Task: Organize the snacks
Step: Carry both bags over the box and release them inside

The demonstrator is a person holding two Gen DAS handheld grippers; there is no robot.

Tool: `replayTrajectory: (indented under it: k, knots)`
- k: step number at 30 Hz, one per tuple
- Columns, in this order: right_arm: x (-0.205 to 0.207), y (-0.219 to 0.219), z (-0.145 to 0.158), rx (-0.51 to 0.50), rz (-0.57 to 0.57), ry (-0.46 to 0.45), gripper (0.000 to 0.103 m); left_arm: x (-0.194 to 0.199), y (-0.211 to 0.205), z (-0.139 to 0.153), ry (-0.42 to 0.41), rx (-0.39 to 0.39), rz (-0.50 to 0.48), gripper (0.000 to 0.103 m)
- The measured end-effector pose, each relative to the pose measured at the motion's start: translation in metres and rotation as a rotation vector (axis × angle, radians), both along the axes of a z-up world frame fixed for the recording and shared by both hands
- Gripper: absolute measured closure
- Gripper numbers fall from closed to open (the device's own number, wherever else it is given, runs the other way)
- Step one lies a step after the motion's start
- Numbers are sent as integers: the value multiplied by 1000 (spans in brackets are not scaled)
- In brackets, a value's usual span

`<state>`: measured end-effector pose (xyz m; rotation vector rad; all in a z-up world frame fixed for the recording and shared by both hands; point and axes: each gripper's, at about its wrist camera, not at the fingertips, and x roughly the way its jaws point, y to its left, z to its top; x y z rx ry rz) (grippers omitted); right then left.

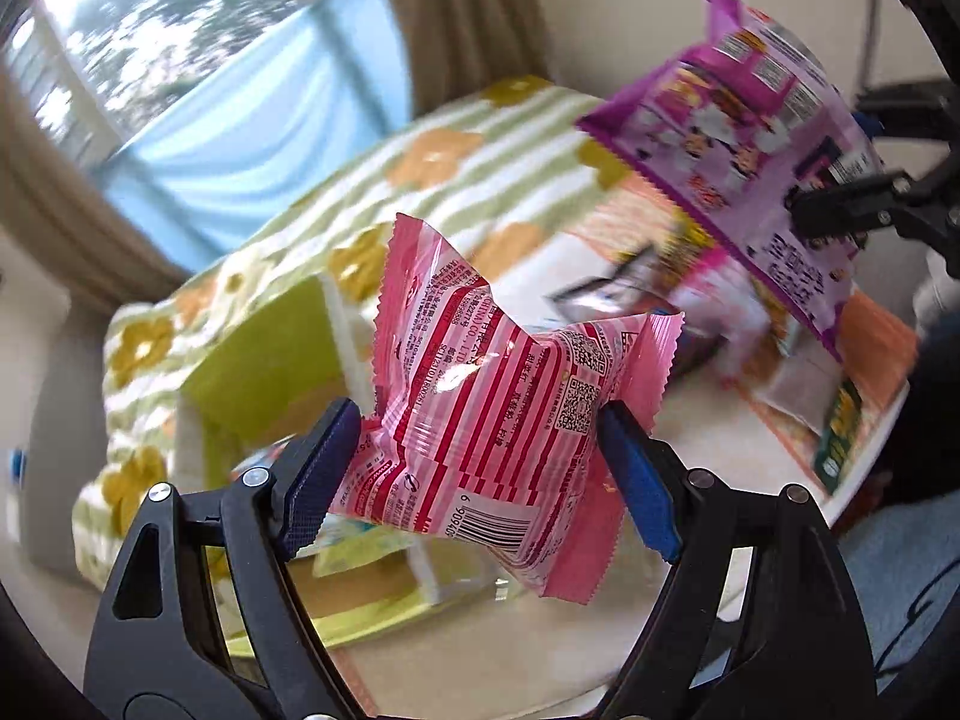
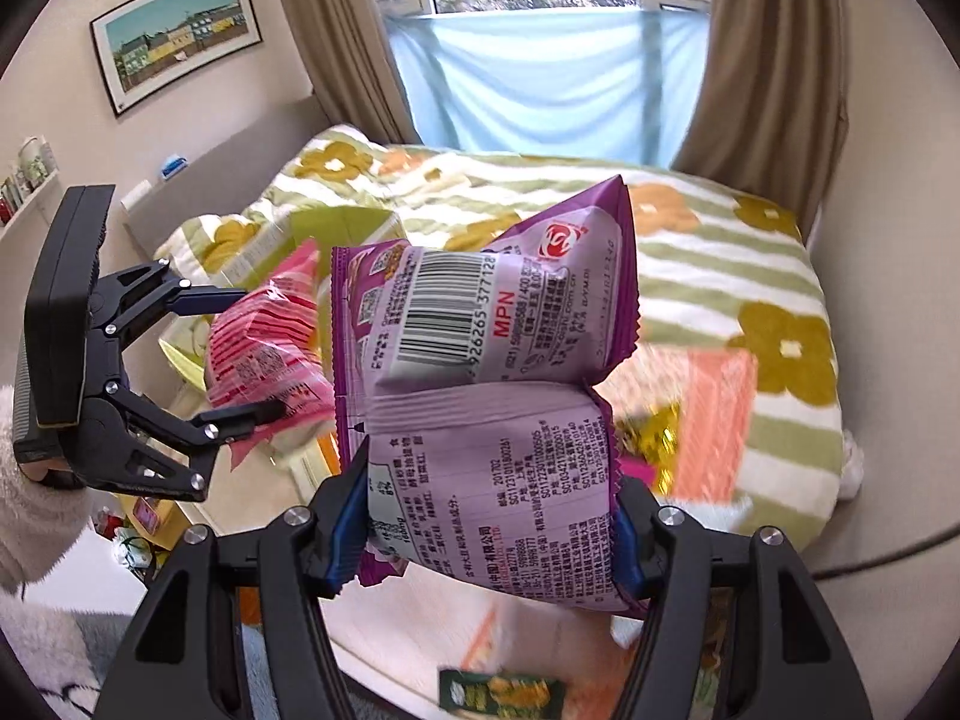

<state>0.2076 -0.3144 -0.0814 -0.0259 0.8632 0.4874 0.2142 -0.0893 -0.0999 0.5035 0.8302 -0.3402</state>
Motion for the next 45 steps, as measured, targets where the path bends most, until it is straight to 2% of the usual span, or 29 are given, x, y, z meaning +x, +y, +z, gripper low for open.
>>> replayTrajectory:
  k: [6, 10, 15, 22, 30, 34, 37, 39, 40, 45]
  knots:
    - [32, 53, 17, 9, 56, -28, 43, 31, 63, 19, -41, -28, 117, 24]
    - [59, 96, 21, 30, 78, -25, 43, 66, 107, 17, -18, -39, 174, 24]
    - [96, 151, 16, 49, 83, 5, 43, 106, 156, 11, 10, -41, 197, 24]
    - [147, 221, -1, 11, 43, 53, 43, 165, 206, -21, 93, -63, 194, 24]
    - [182, 266, -29, -92, -50, 98, 43, 221, 239, -70, 194, -73, 178, 24]
    - [191, 286, -36, -136, -65, 97, 43, 229, 240, -83, 223, -74, 161, 24]
    - [198, 296, -41, -168, -73, 95, 43, 230, 240, -86, 232, -89, 154, 18]
    - [201, 299, -42, -176, -77, 102, 43, 229, 239, -87, 227, -78, 160, 5]
    - [203, 299, -44, -177, -77, 106, 43, 226, 239, -86, 215, -70, 173, 2]
    - [207, 296, -48, -177, -63, 127, 43, 203, 249, -78, 211, -107, 238, 1]
